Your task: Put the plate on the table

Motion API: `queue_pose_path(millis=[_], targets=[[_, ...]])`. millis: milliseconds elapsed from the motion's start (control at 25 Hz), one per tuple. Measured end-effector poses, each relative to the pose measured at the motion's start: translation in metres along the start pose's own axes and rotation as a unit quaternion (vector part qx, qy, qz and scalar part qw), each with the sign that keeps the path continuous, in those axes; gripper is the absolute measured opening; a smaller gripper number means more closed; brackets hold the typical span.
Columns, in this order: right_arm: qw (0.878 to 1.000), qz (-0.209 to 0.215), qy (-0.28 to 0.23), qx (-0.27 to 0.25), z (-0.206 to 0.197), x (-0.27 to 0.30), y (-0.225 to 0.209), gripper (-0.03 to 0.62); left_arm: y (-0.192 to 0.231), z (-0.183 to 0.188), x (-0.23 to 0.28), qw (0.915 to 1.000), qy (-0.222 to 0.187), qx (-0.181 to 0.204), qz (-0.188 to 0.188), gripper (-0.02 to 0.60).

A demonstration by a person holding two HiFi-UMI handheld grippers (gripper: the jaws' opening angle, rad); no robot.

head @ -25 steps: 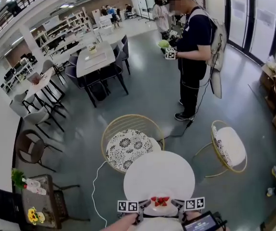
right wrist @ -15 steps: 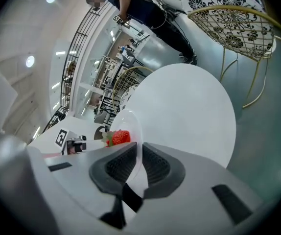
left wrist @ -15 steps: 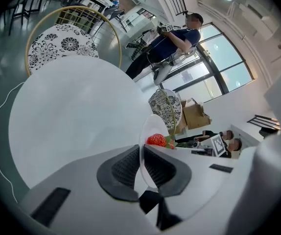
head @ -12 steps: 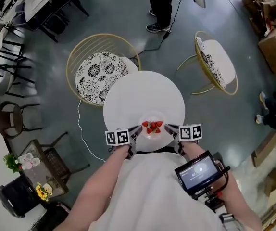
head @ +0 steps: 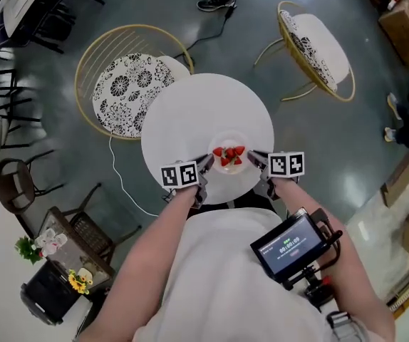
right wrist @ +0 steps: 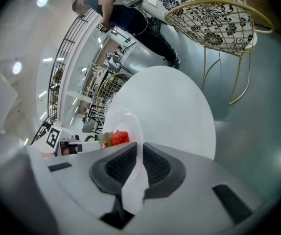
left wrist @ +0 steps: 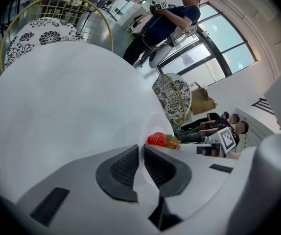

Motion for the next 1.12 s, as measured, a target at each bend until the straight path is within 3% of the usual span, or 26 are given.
queue_pose_path(millis=[240, 440, 840, 1120], targets=[[1.000, -0.018, -0.022, 0.007, 0.020, 0.008, -0.022, 0.026, 0.007, 0.018, 0.031, 0.9996, 0.008, 0.023, 0.014, 0.015], [0.999, -0.028, -0.036, -0.016, 0.051, 0.024, -0.033, 0.026, 0.014, 0.045, 0.053, 0.9976, 0.005, 0.049, 0.048, 0.023], [0.996, -0.053, -0.047, -0.048, 0.058, 0.023, -0.032, 0.028, 0.006, 0.049, 0.058, 0.9909, 0.005, 0.084, 0.105, 0.029], [0.994, -0.061, -0.054, -0.078, 0.061, 0.025, -0.026, 0.029, 0.008, 0.052, 0.055, 0.9913, 0.008, 0.082, 0.103, 0.031]])
Point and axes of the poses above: the fingertips, and each gripper's own axes: x forward along the fingers, y to its left, z out of its top, the point moved 4 cm from there along -x, backward along the fingers, and after that the axes turned 5 degrees about x, right-handed, at the moved point
